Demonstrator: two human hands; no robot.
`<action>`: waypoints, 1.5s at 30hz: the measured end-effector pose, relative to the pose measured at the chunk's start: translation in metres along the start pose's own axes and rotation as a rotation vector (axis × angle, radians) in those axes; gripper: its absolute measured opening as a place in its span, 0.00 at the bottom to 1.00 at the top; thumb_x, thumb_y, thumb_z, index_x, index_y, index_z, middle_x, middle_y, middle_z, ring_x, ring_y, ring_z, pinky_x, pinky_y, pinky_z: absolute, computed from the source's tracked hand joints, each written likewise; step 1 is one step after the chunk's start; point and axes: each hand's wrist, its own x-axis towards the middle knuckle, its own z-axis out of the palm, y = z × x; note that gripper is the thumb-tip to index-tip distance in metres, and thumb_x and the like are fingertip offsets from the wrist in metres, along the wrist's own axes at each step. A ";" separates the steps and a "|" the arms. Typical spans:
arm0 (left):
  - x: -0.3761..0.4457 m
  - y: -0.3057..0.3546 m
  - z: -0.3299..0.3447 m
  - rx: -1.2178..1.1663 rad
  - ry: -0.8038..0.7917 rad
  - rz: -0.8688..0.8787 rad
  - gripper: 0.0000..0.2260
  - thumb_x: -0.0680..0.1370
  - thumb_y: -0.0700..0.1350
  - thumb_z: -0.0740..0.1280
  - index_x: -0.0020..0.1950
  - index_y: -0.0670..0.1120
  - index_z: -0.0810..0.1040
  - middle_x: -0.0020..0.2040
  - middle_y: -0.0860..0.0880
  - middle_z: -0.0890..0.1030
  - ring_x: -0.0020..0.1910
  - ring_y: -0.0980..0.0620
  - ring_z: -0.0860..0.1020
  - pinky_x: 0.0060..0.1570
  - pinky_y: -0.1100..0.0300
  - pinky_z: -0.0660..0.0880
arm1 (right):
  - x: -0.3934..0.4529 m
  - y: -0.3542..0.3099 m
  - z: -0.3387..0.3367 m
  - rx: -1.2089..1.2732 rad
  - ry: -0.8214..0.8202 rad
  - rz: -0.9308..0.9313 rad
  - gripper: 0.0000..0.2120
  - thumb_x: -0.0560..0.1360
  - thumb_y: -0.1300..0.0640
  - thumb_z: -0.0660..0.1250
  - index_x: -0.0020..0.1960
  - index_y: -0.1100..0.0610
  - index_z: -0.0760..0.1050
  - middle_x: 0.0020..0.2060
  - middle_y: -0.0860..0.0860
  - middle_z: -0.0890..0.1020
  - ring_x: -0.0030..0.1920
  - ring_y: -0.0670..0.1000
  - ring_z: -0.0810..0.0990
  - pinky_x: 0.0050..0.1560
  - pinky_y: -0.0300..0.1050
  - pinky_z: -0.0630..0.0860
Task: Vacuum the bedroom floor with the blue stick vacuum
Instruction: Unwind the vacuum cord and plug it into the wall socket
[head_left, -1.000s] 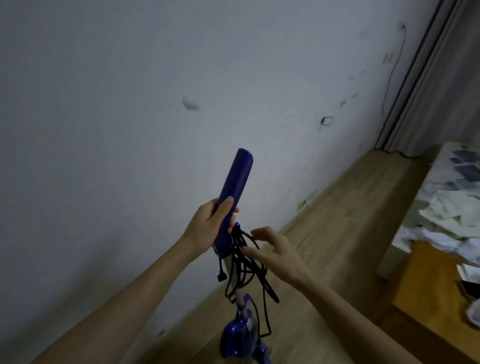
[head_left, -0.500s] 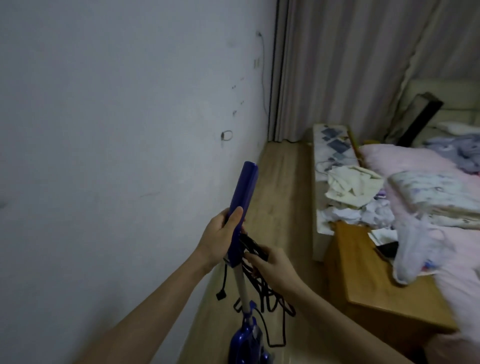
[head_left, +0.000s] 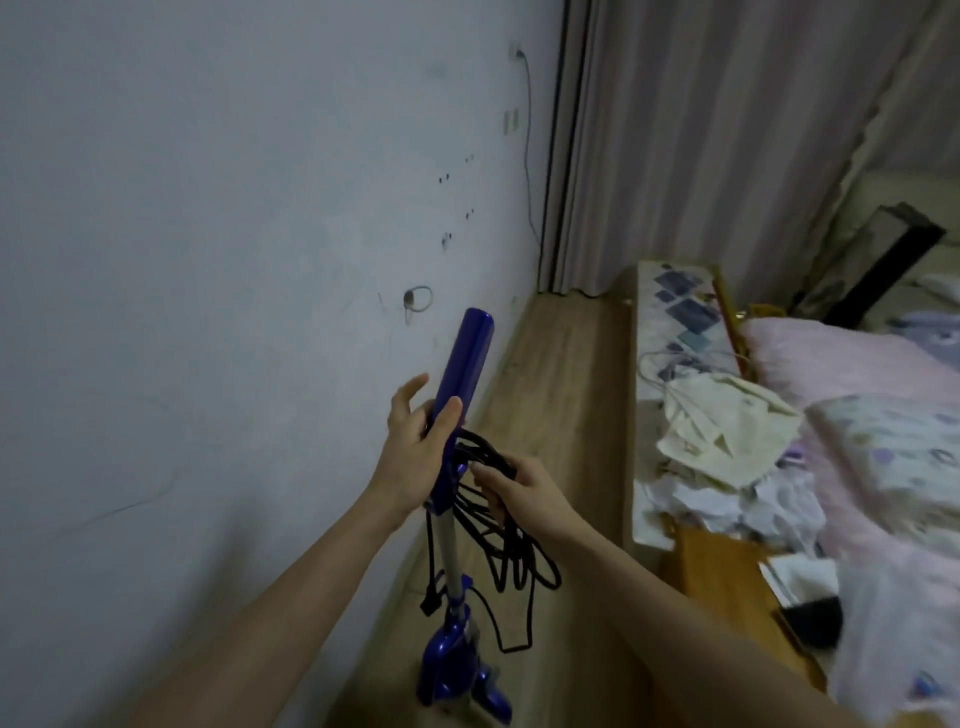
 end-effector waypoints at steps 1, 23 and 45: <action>0.018 -0.002 0.006 0.014 0.031 0.001 0.09 0.80 0.53 0.59 0.60 0.61 0.69 0.73 0.52 0.63 0.52 0.61 0.78 0.41 0.71 0.76 | 0.021 -0.004 -0.016 -0.060 -0.048 -0.010 0.09 0.82 0.57 0.60 0.54 0.58 0.78 0.33 0.48 0.77 0.32 0.45 0.75 0.35 0.39 0.73; 0.232 -0.062 0.031 -0.131 0.497 -0.139 0.11 0.82 0.51 0.59 0.55 0.43 0.71 0.33 0.49 0.72 0.29 0.56 0.71 0.32 0.66 0.73 | 0.292 0.035 -0.119 -0.201 -0.108 0.237 0.14 0.81 0.56 0.61 0.37 0.56 0.69 0.25 0.48 0.67 0.24 0.47 0.64 0.28 0.43 0.63; 0.206 -0.101 0.060 0.287 1.234 -0.386 0.07 0.80 0.55 0.60 0.52 0.52 0.70 0.34 0.45 0.73 0.24 0.54 0.71 0.23 0.67 0.70 | 0.386 0.074 -0.094 -0.253 -0.769 0.305 0.15 0.82 0.57 0.61 0.37 0.60 0.68 0.25 0.52 0.66 0.24 0.50 0.64 0.27 0.43 0.64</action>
